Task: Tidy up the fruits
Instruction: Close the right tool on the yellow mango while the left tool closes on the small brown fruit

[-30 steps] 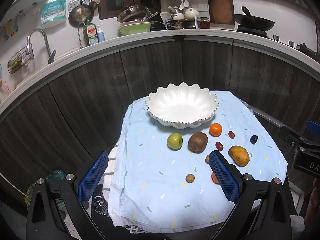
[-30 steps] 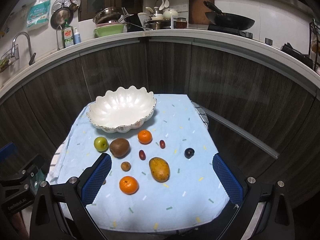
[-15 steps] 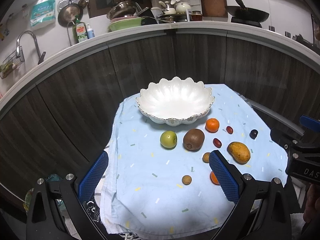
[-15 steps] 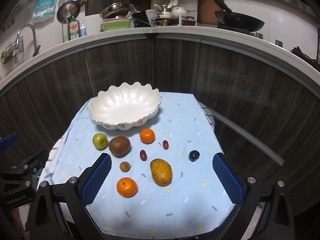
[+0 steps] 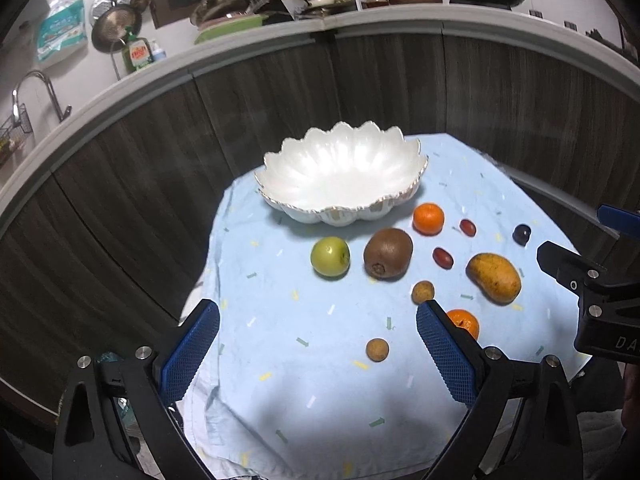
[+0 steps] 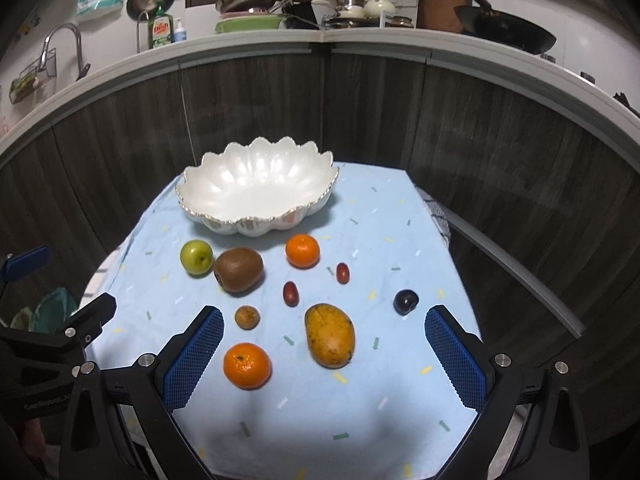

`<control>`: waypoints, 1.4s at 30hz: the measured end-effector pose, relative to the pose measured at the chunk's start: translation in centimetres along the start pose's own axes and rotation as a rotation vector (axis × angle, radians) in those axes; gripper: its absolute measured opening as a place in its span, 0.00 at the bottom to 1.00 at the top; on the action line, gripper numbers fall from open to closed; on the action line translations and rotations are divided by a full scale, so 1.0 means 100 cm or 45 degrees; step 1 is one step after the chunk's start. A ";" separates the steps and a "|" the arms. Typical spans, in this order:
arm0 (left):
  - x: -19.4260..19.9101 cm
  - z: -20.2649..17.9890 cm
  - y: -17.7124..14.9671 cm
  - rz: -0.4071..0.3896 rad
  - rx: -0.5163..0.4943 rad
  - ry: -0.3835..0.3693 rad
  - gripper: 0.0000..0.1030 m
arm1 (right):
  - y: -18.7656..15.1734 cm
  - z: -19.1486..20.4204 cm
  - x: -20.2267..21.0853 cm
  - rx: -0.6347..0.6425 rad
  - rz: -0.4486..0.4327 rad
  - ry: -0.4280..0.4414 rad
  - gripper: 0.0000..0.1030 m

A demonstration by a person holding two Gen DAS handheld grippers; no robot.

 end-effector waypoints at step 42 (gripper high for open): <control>-0.102 -0.053 -0.062 0.276 -0.063 -0.194 0.49 | -0.044 -0.004 -0.109 0.064 0.099 0.031 0.93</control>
Point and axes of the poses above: each gripper's, at about its wrist camera, not at the fingertips, and x roughly against the way its jaws point, z to its left, y to its top, the point moved 8 cm from there along -x, roughly the way its jaws point
